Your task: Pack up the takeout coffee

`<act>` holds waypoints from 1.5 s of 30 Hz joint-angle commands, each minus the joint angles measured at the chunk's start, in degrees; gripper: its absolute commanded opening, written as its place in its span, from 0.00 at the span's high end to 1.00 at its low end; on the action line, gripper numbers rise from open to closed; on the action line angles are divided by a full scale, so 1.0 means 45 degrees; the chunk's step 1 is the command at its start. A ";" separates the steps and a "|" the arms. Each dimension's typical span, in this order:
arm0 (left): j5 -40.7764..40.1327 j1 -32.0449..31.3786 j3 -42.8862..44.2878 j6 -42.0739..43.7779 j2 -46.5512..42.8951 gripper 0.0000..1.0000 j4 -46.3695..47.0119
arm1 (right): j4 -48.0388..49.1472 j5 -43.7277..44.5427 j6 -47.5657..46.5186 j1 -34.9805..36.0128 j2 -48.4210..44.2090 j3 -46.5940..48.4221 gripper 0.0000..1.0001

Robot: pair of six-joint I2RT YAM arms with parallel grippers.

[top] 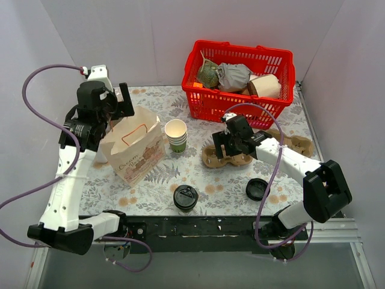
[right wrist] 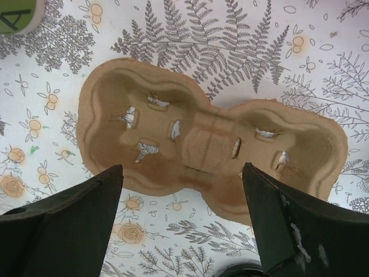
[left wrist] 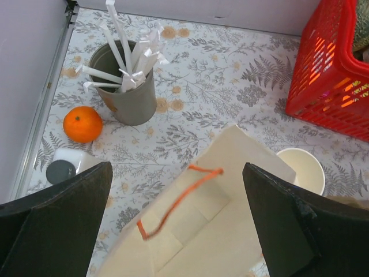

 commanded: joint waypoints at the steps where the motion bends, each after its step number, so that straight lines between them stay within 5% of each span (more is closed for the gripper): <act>1: 0.2679 0.1391 0.0223 0.0250 0.0572 0.02 0.0945 | 0.0955 0.0167 -0.0084 -0.0112 -0.0192 -0.0621 0.10; 4: 0.3599 0.2036 -0.0089 0.0210 0.0885 0.03 0.1356 | 0.1191 -0.0146 -0.0026 -0.0093 -0.0036 -0.0720 0.13; 9: 0.4322 0.2193 -0.1220 0.0230 0.0535 0.29 0.1825 | 0.1329 0.0459 0.0110 -0.0171 0.0374 -0.0604 0.14; 11: 0.4693 0.2194 -0.1397 0.0113 0.0359 0.49 0.1786 | 0.1232 0.0460 0.0189 -0.0249 0.0704 -0.0448 0.19; 17: 0.4969 0.2194 -0.2140 -0.0122 -0.0520 0.69 0.1943 | 0.1172 0.0518 0.0541 -0.0289 0.1155 -0.0603 0.24; 22: 0.5532 0.2194 -0.2375 -0.0610 -0.0424 1.00 0.1884 | 0.1563 0.0518 0.0638 -0.0308 0.1058 -0.0721 0.34; 34: 1.1252 0.2194 -0.3215 -0.1528 -0.0131 1.00 0.3153 | 0.1661 0.0732 0.0794 -0.0542 0.0746 -0.0975 0.46; 45: 1.2157 0.2194 -0.3292 -0.3206 0.1178 1.00 0.4831 | 0.1954 0.0694 0.0795 -0.0660 0.0179 -0.1170 0.49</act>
